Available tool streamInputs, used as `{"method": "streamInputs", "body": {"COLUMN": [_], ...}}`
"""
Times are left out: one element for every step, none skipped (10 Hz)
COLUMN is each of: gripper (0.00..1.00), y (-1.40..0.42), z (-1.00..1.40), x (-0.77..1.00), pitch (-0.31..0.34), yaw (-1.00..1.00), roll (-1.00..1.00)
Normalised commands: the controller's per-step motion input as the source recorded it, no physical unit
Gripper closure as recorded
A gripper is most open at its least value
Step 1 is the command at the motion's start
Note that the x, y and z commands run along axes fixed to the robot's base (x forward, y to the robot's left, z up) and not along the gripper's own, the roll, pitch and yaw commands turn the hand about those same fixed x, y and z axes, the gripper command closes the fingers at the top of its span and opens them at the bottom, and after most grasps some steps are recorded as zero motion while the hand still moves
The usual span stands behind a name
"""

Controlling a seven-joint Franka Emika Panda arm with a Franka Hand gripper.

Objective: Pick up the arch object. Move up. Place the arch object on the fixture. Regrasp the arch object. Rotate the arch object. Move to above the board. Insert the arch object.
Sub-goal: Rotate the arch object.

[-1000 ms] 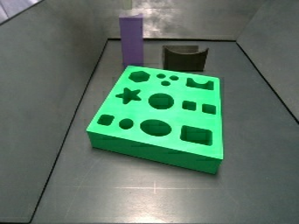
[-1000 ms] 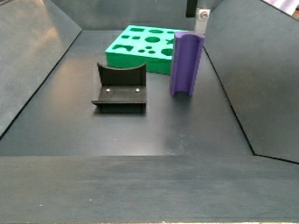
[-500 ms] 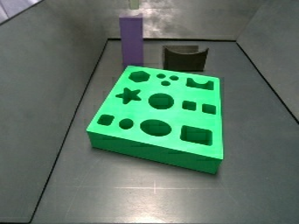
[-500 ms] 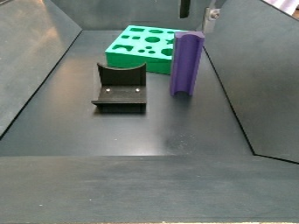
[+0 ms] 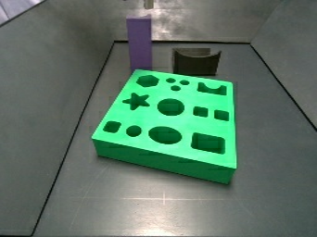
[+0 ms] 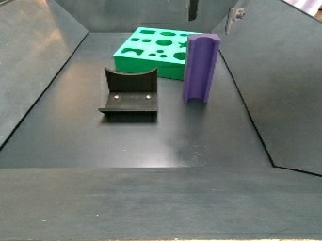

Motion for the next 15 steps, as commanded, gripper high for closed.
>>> {"method": "streamInputs", "body": {"gripper": [0.00, 0.00, 0.00, 0.00, 0.00, 0.00, 0.00, 0.00, 0.00, 0.00, 0.00, 0.00, 0.00, 0.00, 0.00], "y": [0.01, 0.01, 0.01, 0.01, 0.01, 0.01, 0.01, 0.01, 0.01, 0.01, 0.01, 0.01, 0.01, 0.00, 0.00], "z": [-0.04, -0.04, -0.04, -0.04, -0.04, -0.04, -0.03, -0.03, -0.03, -0.03, -0.03, -0.03, -0.02, -1.00, -1.00], "x": [0.05, 0.05, 0.05, 0.05, 0.05, 0.05, 0.05, 0.05, 0.05, 0.05, 0.05, 0.05, 0.05, 0.00, 0.01], "pitch": [0.011, 0.012, 0.013, 0.015, 0.016, 0.019, 0.020, 0.025, 0.028, 0.036, 0.034, 0.034, 0.033, 0.033, 0.022], "yaw": [1.00, 1.00, 1.00, 1.00, 1.00, 1.00, 1.00, 1.00, 1.00, 0.95, 0.64, 0.42, 0.28, 0.18, 0.12], "roll": [-0.02, -0.02, -0.02, -0.02, -0.02, -0.03, -0.03, -0.03, -0.04, -0.05, -0.05, -0.05, -0.05, -0.05, -0.04]}}
